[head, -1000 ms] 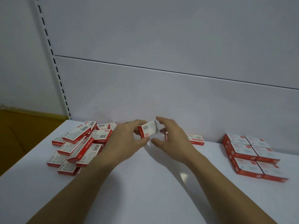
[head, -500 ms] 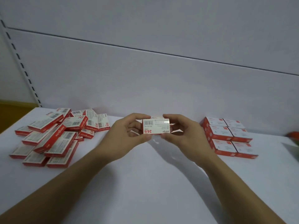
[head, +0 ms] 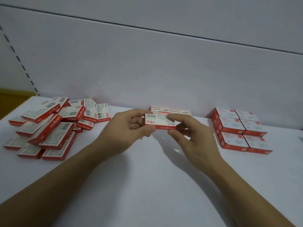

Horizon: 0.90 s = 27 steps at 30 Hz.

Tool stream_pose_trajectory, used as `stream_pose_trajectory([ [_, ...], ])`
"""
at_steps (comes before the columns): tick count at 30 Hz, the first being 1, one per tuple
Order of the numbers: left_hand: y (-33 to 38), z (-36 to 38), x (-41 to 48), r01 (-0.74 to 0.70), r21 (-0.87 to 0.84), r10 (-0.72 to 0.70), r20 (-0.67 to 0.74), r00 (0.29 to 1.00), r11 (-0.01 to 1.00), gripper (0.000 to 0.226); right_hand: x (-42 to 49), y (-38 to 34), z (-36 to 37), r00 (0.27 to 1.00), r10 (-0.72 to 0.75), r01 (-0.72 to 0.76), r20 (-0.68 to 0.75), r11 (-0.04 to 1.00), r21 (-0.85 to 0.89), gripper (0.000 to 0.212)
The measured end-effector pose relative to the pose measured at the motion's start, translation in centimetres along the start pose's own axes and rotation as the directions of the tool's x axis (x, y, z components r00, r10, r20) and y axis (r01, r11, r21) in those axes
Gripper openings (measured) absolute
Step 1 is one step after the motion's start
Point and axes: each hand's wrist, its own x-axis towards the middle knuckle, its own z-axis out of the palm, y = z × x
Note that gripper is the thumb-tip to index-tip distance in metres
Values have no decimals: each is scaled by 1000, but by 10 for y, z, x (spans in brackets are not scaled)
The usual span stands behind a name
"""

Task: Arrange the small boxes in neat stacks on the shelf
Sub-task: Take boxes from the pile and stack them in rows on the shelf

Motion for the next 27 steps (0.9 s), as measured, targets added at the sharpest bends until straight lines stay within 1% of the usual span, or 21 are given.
stream_pose_trajectory([
  [1, 1, 0, 0, 18, -8, -18, -2, 1000, 1000, 27, 0, -1, 0, 1000, 1, -1, -3, 1000, -5, 29],
  [3, 3, 2, -1, 58, 2, -58, 10, 998, 998, 39, -1, -3, 1, 1000, 25, -25, -8, 1000, 9, 17],
  [5, 3, 5, -2, 80, -10, -79, 47, 996, 997, 37, -1, -4, 3, 997, 76, -75, -4, 996, 37, 16],
  [8, 1, 7, -1, 81, -74, -76, 69, 995, 994, 20, 1, -5, 3, 983, 181, -179, 2, 972, 151, 14],
  [11, -1, 6, -1, 95, -98, -88, 77, 993, 991, 18, 2, -6, 2, 964, 264, -260, 21, 929, 264, 18],
  [14, -2, 9, -1, 94, -116, -87, 63, 994, 989, 20, 2, -6, 2, 956, 291, -289, 43, 899, 329, 21],
  [17, -2, 11, 0, 88, -147, -84, 39, 996, 985, 23, 1, -7, 2, 953, 299, -297, 53, 880, 370, 14],
  [19, -2, 11, 0, 87, -165, -79, 57, 995, 983, 20, 1, -8, 2, 952, 302, -295, 54, 852, 433, 13],
  [21, -2, 12, 0, 84, -185, -73, 63, 995, 979, 20, 1, -11, 2, 946, 314, -311, 83, 801, 512, 15],
  [23, -1, 11, 1, 83, -215, -78, 29, 997, 973, 22, 1, -13, 0, 944, 299, -322, 138, 753, 574, 23],
  [25, -1, 9, 1, 63, -231, -69, -18, 997, 971, 26, 1, -14, 1, 948, 267, -317, 173, 751, 580, 32],
  [27, -1, 7, 0, 22, -215, -31, -40, 999, 976, 28, 0, -14, 3, 948, 254, -320, 193, 757, 570, 38],
])
